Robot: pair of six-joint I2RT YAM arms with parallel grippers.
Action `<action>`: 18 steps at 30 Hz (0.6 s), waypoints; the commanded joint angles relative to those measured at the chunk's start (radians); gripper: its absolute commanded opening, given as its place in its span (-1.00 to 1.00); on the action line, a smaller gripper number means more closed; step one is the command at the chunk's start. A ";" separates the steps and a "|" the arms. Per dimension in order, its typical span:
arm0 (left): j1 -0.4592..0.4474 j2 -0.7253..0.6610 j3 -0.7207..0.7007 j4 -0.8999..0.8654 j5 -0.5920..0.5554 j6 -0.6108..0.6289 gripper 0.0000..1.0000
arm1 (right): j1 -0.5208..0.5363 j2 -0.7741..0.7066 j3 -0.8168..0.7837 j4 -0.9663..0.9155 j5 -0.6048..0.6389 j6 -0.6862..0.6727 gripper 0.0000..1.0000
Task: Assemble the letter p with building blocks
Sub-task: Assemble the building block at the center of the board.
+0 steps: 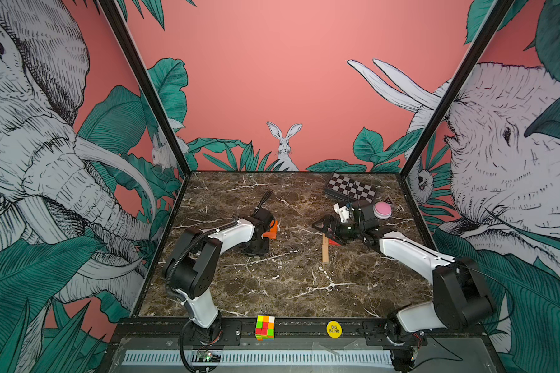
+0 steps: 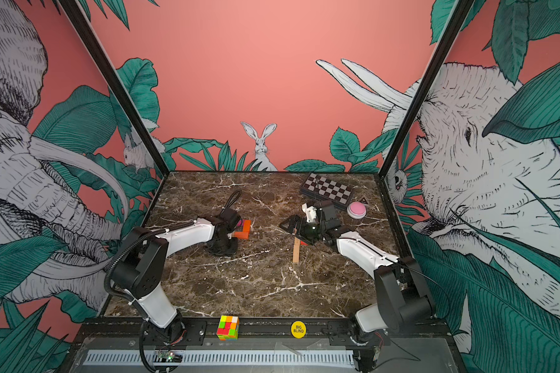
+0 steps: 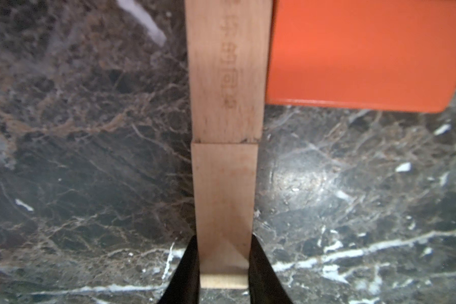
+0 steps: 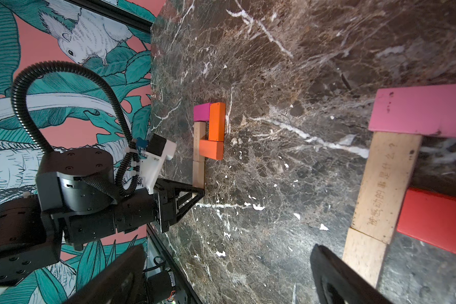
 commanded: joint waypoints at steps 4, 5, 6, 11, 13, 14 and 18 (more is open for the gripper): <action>-0.006 0.013 0.004 -0.018 -0.005 0.001 -0.47 | 0.006 0.009 0.008 0.033 -0.014 0.004 0.97; -0.006 0.015 0.004 -0.020 -0.006 0.002 -0.47 | 0.006 0.011 0.009 0.033 -0.014 0.004 0.97; -0.005 0.015 0.005 -0.021 -0.006 0.002 -0.47 | 0.007 0.011 0.009 0.034 -0.014 0.005 0.97; -0.006 0.014 0.007 -0.025 -0.005 0.004 -0.44 | 0.008 0.013 0.005 0.039 -0.014 0.011 0.97; -0.005 0.013 0.007 -0.029 -0.010 0.002 -0.40 | 0.008 0.013 0.006 0.042 -0.014 0.011 0.97; -0.006 0.011 0.007 -0.029 -0.010 0.003 -0.36 | 0.008 0.013 0.007 0.042 -0.015 0.011 0.97; -0.007 0.005 0.008 -0.039 -0.018 0.003 -0.23 | 0.008 0.014 0.005 0.046 -0.014 0.015 0.97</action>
